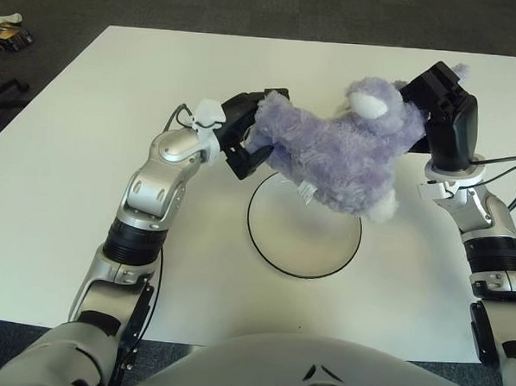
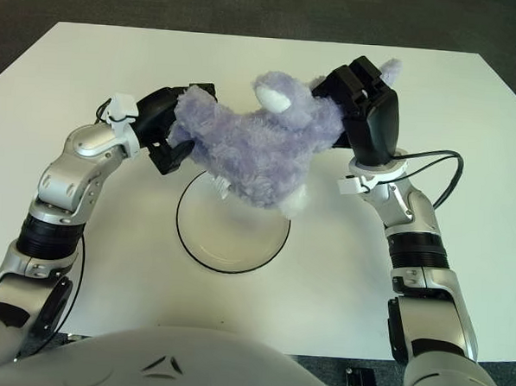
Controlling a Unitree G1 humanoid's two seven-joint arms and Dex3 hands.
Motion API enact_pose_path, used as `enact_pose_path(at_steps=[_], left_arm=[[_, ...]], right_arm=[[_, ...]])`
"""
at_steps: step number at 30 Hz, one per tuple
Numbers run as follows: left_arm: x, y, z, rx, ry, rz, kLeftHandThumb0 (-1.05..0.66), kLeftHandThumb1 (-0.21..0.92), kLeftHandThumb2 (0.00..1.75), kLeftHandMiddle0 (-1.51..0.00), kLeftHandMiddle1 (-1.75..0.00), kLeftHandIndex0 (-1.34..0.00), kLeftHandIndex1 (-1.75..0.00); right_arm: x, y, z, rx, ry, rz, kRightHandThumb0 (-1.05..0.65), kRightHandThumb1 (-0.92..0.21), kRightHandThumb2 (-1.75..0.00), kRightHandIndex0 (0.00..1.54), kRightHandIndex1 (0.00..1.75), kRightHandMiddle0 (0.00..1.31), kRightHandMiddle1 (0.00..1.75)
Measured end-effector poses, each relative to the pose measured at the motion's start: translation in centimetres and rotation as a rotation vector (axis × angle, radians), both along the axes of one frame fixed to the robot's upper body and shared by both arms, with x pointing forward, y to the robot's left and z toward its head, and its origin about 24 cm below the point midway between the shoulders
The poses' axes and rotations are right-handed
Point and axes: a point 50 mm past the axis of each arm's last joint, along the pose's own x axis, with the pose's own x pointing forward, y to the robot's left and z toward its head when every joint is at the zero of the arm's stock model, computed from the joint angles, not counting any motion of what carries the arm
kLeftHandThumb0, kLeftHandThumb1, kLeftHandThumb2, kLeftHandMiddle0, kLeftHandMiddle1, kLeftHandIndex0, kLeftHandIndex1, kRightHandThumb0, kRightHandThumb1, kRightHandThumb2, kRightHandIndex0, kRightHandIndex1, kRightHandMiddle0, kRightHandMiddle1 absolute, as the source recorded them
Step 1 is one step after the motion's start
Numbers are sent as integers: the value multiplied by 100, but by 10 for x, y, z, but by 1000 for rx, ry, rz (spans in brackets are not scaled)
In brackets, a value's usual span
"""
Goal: Put the doll into the plate.
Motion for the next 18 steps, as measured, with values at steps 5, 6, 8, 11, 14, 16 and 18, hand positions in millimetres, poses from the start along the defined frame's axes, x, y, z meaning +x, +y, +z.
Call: enact_pose_path(at_steps=[5, 6, 8, 11, 14, 16, 18], left_arm=[[1, 0, -2, -26, 107, -71, -1, 14, 147, -73, -175, -59, -160], [1, 0, -2, -28, 118, -76, -1, 13, 149, -74, -175, -60, -161], [2, 0, 0, -32, 124, -80, -1, 7, 157, -78, -175, -63, -165], [2, 0, 2, -37, 111, -80, 0, 2, 165, -81, -175, -64, -170], [3, 0, 5, -39, 63, -66, 0, -1, 169, -84, -174, -65, -173], [4, -1, 8, -35, 19, -45, 0, -4, 171, -87, -173, -66, -174], [4, -1, 10, -29, -14, -28, 0, -6, 173, -89, -171, -67, -174]], right_arm=[[0, 0, -1, 0, 0, 2, -1, -50, -111, 37, 175, 35, 174], [0, -1, -1, 1, 1, -1, -1, -51, -110, 36, 175, 34, 174], [0, -2, -1, 0, 5, -6, -1, -54, -107, 35, 175, 32, 174], [0, -3, -2, -6, 20, -15, -1, -57, -103, 33, 175, 30, 174], [1, -4, -4, -6, 42, -24, -1, -59, -101, 31, 175, 29, 175], [0, -6, -6, -7, 61, -34, -1, -59, -99, 31, 175, 28, 175], [0, -7, -7, -6, 74, -44, -1, -60, -99, 31, 175, 28, 175]])
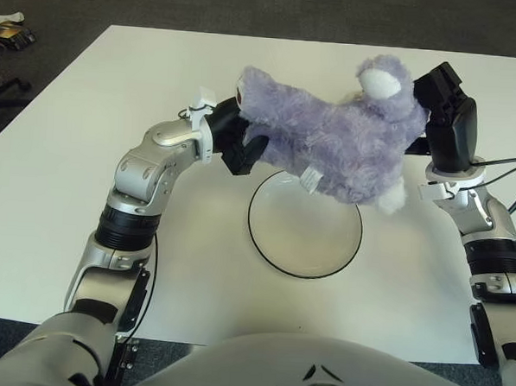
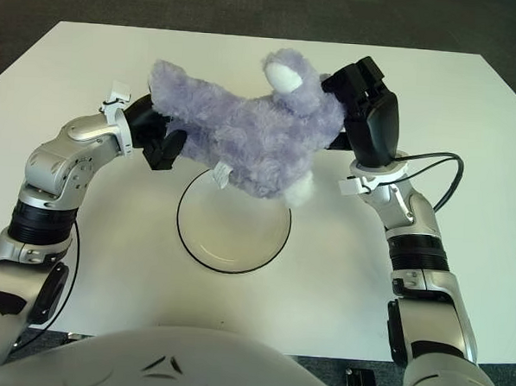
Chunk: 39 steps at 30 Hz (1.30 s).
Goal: Put the doll into the plate.
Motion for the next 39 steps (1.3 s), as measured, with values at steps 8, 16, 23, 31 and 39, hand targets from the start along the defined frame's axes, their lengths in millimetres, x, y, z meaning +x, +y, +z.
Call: enact_pose_path(at_steps=[8, 16, 23, 31, 39], left_arm=[[-1, -1, 6, 28, -204, 97, 0, -9, 175, -94, -167, -68, -175], [-2, -2, 8, 16, -317, 139, 0, -9, 175, -94, -167, -68, -175], [-2, -3, 9, 17, -417, 188, 0, -9, 175, -94, -167, -68, -175], [-5, -5, 7, 10, -590, 247, 0, -10, 175, -97, -163, -69, -175], [-6, -6, 4, -9, -703, 275, 0, -10, 175, -97, -163, -69, -175]], right_arm=[[0, -3, -2, -8, 61, -19, 0, -63, -95, 29, 175, 26, 174], [0, -3, 0, -10, 78, -12, 0, -63, -95, 28, 175, 26, 174], [-1, -3, 0, -1, 78, -13, 0, -63, -96, 29, 175, 27, 174], [-2, -4, -1, -6, 95, -18, 0, -63, -95, 29, 175, 26, 174], [-4, -4, 0, -2, 76, -4, 0, -65, -93, 27, 175, 25, 174]])
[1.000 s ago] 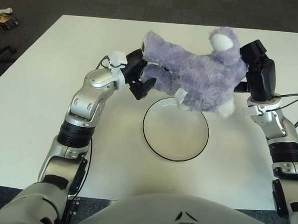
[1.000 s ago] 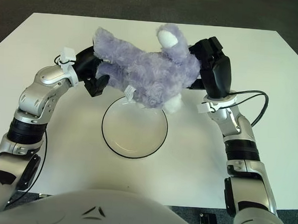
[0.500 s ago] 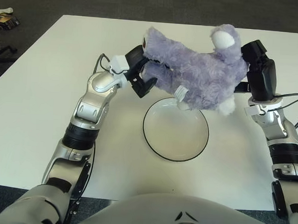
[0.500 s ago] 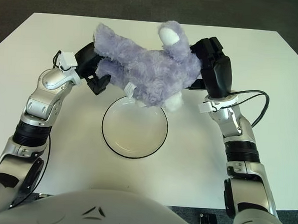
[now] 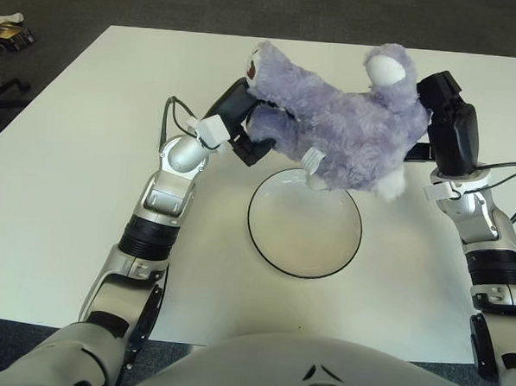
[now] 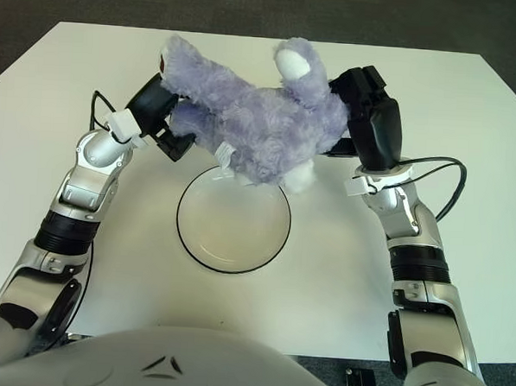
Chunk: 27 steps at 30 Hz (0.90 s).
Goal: Put the doll into the plate.
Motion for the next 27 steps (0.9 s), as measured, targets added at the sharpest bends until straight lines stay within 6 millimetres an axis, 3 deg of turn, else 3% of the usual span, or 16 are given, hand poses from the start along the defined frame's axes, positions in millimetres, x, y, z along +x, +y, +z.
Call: enact_pose_path(at_steps=[7, 9, 11, 14, 15, 16, 18, 19, 23, 27], left_arm=[[-1, 0, -3, 9, -110, 57, 0, -10, 175, -98, -162, -69, -175], [-1, 0, -3, 11, -132, 64, 0, -10, 175, -97, -163, -68, -175], [-1, 0, -4, 12, -145, 70, 0, -10, 175, -97, -163, -68, -175], [-1, 0, -6, 16, -161, 77, 0, -10, 175, -98, -161, -69, -175], [-1, 0, -6, 17, -168, 81, 0, -10, 175, -98, -161, -69, -175], [-1, 0, -7, 18, -177, 83, 0, -10, 175, -98, -161, -69, -175], [-1, -1, -8, 24, -201, 88, 0, -10, 175, -98, -161, -69, -175], [-1, -1, -9, 27, -220, 92, 0, -10, 175, -98, -162, -69, -175], [0, 0, -8, 38, -272, 107, 0, -10, 175, -97, -163, -68, -175], [1, -1, -4, 34, -316, 113, 0, -10, 175, -98, -161, -69, -175]], right_arm=[[-2, 0, 0, -1, -48, 4, 0, -64, -93, 27, 175, 25, 174], [-3, 1, 0, -11, -87, -3, 0, -60, -99, 31, 175, 29, 174], [-4, 2, -2, -24, -133, -25, 0, -66, -85, 29, 175, 34, 159], [-4, 3, -5, -47, -187, -67, -25, -65, -86, 9, 163, 36, 168], [-4, 3, -6, -64, -209, -85, -20, -55, -97, 7, 159, 30, 166], [-4, 3, -7, -81, -232, -103, -10, -38, -116, 5, 152, 22, 165], [-7, 2, -6, -146, -299, -137, -3, -21, -136, 2, 141, 13, 163], [-9, 2, -3, -189, -343, -153, -2, -19, -138, 1, 139, 12, 162], [-12, 2, 10, -271, -438, -181, -26, -19, -132, 0, 119, 8, 156], [-10, 3, 22, -275, -409, -212, -43, -23, -123, 0, 111, 5, 149]])
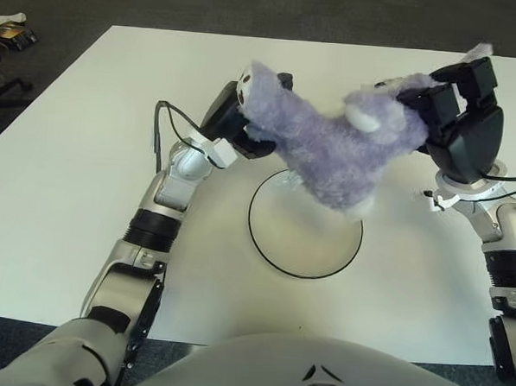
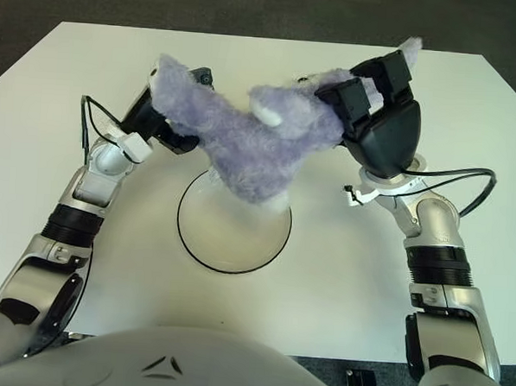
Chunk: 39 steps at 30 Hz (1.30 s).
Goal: Put the doll into the plate.
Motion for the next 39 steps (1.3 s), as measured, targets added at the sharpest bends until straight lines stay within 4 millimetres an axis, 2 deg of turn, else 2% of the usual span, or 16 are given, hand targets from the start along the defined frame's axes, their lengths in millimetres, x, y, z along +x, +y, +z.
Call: enact_pose_path(at_steps=[5, 8, 12, 19, 26, 32, 39], left_arm=[[1, -1, 3, -2, -25, -10, 0, -10, 175, -98, -161, -69, -175], [2, -1, 2, 3, -28, -13, 0, -10, 175, -98, -161, -69, -175], [4, 0, 0, 9, -23, -14, 0, -10, 175, -98, -161, -69, -175], [6, 0, -2, 8, -21, -25, 0, -10, 174, -97, -162, -69, -175], [8, 0, 1, -1, -43, -39, 0, -10, 175, -97, -162, -69, -175], [9, 0, 2, -14, -60, -42, 0, -10, 174, -97, -162, -68, -175], [10, 0, 1, -15, -60, -38, 0, -10, 175, -98, -161, -69, -175]], right_arm=[[0, -3, 1, 49, 155, -16, -53, -22, -117, 0, 100, 1, 139], [-2, -5, -1, 64, 271, -31, -76, -31, -101, 0, 93, 0, 118], [-4, -7, 1, 57, 395, -43, -85, -35, -93, 0, 92, 0, 108], [-5, -15, 20, 91, 575, 7, -92, -37, -91, 0, 104, 0, 111], [-2, -24, 43, 14, 748, 108, -96, -39, -87, 0, 105, 0, 99], [-3, -27, 61, -32, 747, 129, -97, -40, -86, 1, 103, 0, 97], [-3, -27, 60, -51, 768, 134, -97, -40, -85, 1, 103, 0, 96]])
